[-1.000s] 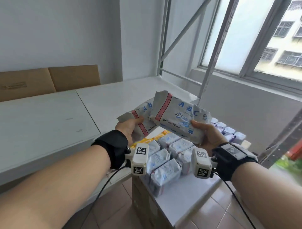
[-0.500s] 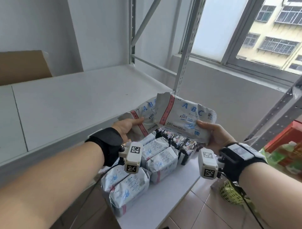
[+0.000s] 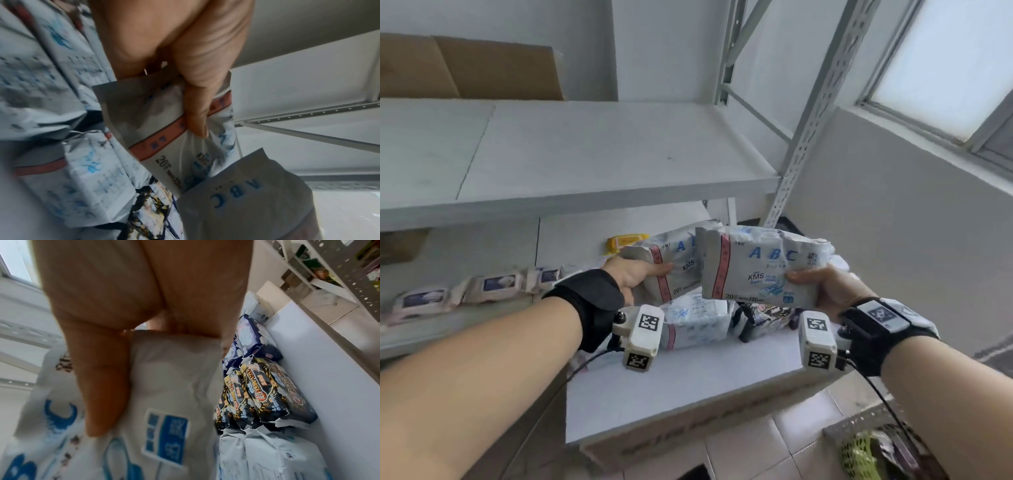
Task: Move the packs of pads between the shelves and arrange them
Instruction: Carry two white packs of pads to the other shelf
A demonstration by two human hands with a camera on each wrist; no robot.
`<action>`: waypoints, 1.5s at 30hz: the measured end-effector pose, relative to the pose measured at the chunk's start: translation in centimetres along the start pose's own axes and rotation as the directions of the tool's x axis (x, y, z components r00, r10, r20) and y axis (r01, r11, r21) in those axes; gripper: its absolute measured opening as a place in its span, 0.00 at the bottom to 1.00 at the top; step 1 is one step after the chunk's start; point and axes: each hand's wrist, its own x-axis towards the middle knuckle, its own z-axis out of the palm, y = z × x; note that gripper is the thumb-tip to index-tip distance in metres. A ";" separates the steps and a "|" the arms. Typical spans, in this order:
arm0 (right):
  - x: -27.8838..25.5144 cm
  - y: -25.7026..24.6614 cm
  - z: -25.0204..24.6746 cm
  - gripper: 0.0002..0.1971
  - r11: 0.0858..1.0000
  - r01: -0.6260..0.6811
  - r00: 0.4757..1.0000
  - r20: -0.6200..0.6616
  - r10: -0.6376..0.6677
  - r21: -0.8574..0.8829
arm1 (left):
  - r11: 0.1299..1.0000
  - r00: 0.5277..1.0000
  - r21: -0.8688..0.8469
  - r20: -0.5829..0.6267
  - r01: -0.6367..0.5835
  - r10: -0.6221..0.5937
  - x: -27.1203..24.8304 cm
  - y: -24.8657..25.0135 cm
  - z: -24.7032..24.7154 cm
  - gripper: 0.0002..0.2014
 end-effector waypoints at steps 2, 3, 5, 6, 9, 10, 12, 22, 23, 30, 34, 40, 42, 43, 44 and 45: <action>0.7 0.5 -0.6 0.24 0.998 -0.038 0.999 0.022 0.039 -0.043 | 1.000 0.998 -0.015 -0.055 0.025 -0.026 -0.9 -1.8 -0.4 0.13; 1.1 0.8 -0.8 0.25 0.996 -0.047 0.998 0.036 0.049 -0.072 | 0.999 0.996 -0.024 -0.075 0.045 -0.047 -1.5 -2.7 -0.6 0.11; 1.7 1.6 -1.0 0.26 0.992 -0.048 0.996 0.067 0.056 -0.118 | 0.998 0.986 -0.038 -0.157 0.047 -0.052 -2.4 -4.6 -1.5 0.13; 2.1 2.2 -1.1 0.25 0.990 -0.050 0.995 0.080 0.061 -0.132 | 0.999 0.976 -0.022 -0.216 0.031 -0.035 -2.6 -5.6 -2.1 0.16; 3.0 4.1 -1.2 0.21 0.983 -0.063 0.989 0.121 0.085 -0.173 | 0.995 0.949 0.059 -0.310 0.076 -0.054 -3.3 -8.5 -3.6 0.35; 3.3 4.9 -1.0 0.20 0.981 -0.070 0.987 0.130 0.095 -0.183 | 0.994 0.945 0.057 -0.319 0.098 -0.075 -3.5 -9.4 -4.0 0.41; 3.7 6.6 -0.5 0.21 0.977 -0.088 0.983 0.142 0.117 -0.193 | 0.991 0.931 0.043 -0.351 0.123 -0.100 -3.5 -11.5 -4.7 0.48; 5.1 14.3 0.4 0.30 0.961 -0.174 0.965 0.156 0.210 -0.217 | 0.975 0.885 0.020 -0.424 0.222 -0.193 -1.8 -20.2 -6.6 0.43; 5.2 15.0 0.3 0.31 0.962 -0.177 0.966 0.148 0.210 -0.209 | 0.976 0.888 0.024 -0.420 0.217 -0.187 -1.6 -20.8 -7.0 0.41; 6.8 18.1 -0.5 0.37 0.965 -0.192 0.972 0.103 0.213 -0.179 | 0.978 0.865 0.128 -0.496 0.166 -0.081 -0.4 -22.5 -8.8 0.30; 8.3 19.1 -1.0 0.39 0.966 -0.150 0.981 0.087 0.172 -0.212 | 0.968 0.852 0.211 -0.524 0.139 -0.008 0.3 -23.3 -9.6 0.39; 10.4 20.9 -3.0 0.36 0.906 -0.122 0.991 0.003 0.134 -0.406 | 0.913 0.841 0.347 -0.541 0.213 0.009 1.2 -24.1 -10.2 0.40; 10.8 21.5 -3.2 0.33 0.855 -0.153 0.987 -0.034 0.157 -0.495 | 0.904 0.823 0.367 -0.567 0.220 0.030 1.5 -24.0 -10.1 0.41; 11.0 21.7 -3.2 0.32 0.822 -0.178 0.984 -0.075 0.164 -0.541 | 0.904 0.807 0.365 -0.589 0.221 0.041 1.6 -23.9 -9.9 0.42; 11.1 22.0 -3.3 0.32 0.800 -0.209 0.978 -0.123 0.169 -0.563 | 0.903 0.789 0.365 -0.612 0.225 0.051 1.7 -24.0 -9.8 0.43; 11.2 22.2 -3.5 0.32 0.789 -0.238 0.971 -0.162 0.176 -0.566 | 0.899 0.775 0.364 -0.631 0.244 0.045 1.6 -23.9 -9.5 0.44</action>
